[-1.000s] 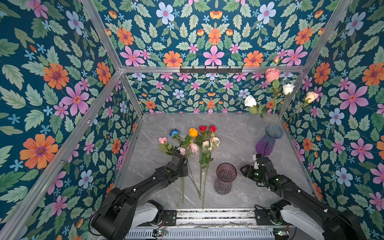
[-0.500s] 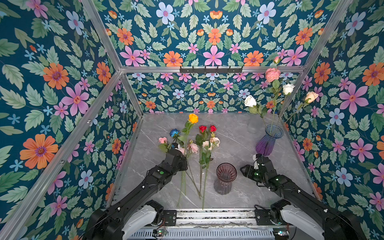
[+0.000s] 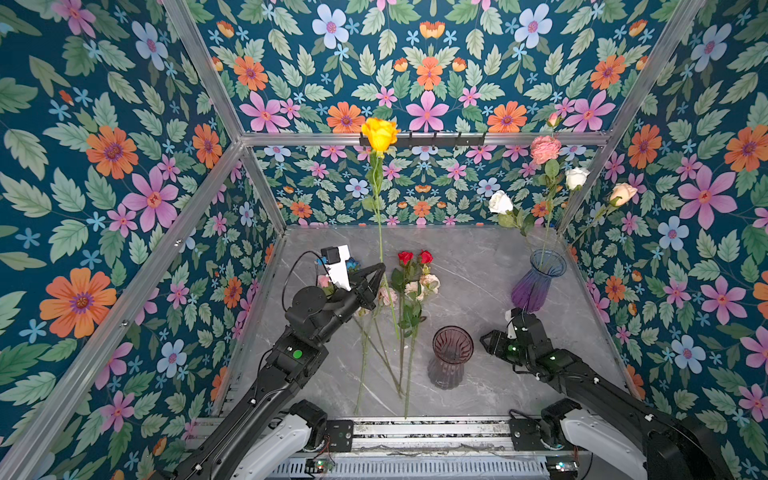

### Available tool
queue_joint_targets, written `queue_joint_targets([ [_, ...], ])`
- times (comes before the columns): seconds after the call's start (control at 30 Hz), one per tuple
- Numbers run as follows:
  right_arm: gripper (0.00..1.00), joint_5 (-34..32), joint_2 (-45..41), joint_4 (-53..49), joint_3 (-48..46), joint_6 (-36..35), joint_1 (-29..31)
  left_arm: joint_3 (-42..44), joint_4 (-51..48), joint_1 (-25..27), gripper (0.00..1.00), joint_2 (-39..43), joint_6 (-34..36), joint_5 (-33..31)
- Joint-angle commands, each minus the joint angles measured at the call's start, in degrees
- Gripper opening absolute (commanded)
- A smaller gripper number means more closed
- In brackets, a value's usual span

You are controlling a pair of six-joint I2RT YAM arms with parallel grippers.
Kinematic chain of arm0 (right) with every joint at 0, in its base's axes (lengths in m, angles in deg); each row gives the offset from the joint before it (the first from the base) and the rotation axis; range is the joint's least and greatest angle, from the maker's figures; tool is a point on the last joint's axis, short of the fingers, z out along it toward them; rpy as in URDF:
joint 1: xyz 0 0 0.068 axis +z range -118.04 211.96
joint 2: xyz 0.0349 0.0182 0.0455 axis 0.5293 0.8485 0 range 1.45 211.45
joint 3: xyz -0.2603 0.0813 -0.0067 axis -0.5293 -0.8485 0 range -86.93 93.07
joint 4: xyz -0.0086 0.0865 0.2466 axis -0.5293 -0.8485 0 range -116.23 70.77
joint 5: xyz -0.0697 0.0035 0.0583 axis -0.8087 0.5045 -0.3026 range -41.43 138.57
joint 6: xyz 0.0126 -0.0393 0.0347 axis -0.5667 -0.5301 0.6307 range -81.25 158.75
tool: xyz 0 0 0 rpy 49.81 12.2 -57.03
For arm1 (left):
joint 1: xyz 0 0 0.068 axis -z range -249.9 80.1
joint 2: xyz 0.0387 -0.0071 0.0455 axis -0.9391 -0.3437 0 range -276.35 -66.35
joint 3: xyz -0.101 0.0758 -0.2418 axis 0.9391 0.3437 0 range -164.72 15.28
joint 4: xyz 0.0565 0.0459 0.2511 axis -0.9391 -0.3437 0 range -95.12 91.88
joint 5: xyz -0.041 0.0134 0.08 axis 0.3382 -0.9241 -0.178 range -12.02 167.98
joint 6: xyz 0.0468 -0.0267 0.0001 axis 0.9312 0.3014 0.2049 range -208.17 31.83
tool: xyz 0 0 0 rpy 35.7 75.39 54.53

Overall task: Arrange the flowers into the vase
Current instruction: 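Lift the yellow rose by its stem out of the bunch with the left gripper, then carry the yellow rose over the ribbed vase and lower its stem inside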

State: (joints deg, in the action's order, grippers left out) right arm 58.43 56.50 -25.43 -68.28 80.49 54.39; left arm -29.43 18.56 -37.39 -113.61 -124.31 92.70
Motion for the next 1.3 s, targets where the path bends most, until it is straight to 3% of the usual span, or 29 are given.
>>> queue_joint_targets([
  [0.0, 0.57, -0.1, 0.7, 1.0, 0.5, -0.1, 0.1, -1.5, 16.8, 0.4, 0.0, -3.3, -4.5, 6.3],
  [0.17, 0.56, 0.1, 1.0, 1.1, 0.6, -0.2, 0.1, -5.6, 31.5, 5.2, 0.0, -13.3, -8.2, 11.9],
  [0.4, 0.57, 0.0, 0.4, 1.1, 0.3, -0.1, 0.1, -11.2, 23.2, 18.7, 0.0, -19.8, 12.1, 10.1],
  [0.5, 0.56, 0.1, 0.6, 1.1, 0.4, -0.2, 0.1, -6.7, 27.7, 20.3, 0.0, -20.4, 15.9, 9.9],
  [0.73, 0.56, 0.1, 0.3, 1.2, 0.2, -0.2, 0.0, 7.9, 48.7, 22.1, 0.0, -21.2, 18.4, 11.3],
  [1.0, 0.56, 0.0, 0.1, 1.1, 0.2, -0.2, 0.1, 12.4, 48.8, 22.6, 0.0, -21.1, 18.0, 10.2],
  [1.03, 0.56, 0.0, 0.1, 1.2, 0.2, -0.2, 0.1, 12.4, 47.6, 22.6, 0.04, -20.8, 18.0, 9.8],
  [1.13, 0.56, 0.0, 0.1, 1.1, 0.2, -0.2, 0.1, 12.1, 43.1, 22.6, 0.51, -19.8, 18.8, 8.9],
  [1.17, 0.57, 0.0, 0.1, 1.1, 0.2, -0.2, 0.1, 12.0, 41.7, 22.6, 0.61, -19.4, 19.1, 8.5],
  [1.27, 0.56, -0.1, 0.0, 1.0, 0.2, -0.2, 0.1, 12.1, 38.9, 22.5, 0.65, -18.4, 19.6, 8.0],
])
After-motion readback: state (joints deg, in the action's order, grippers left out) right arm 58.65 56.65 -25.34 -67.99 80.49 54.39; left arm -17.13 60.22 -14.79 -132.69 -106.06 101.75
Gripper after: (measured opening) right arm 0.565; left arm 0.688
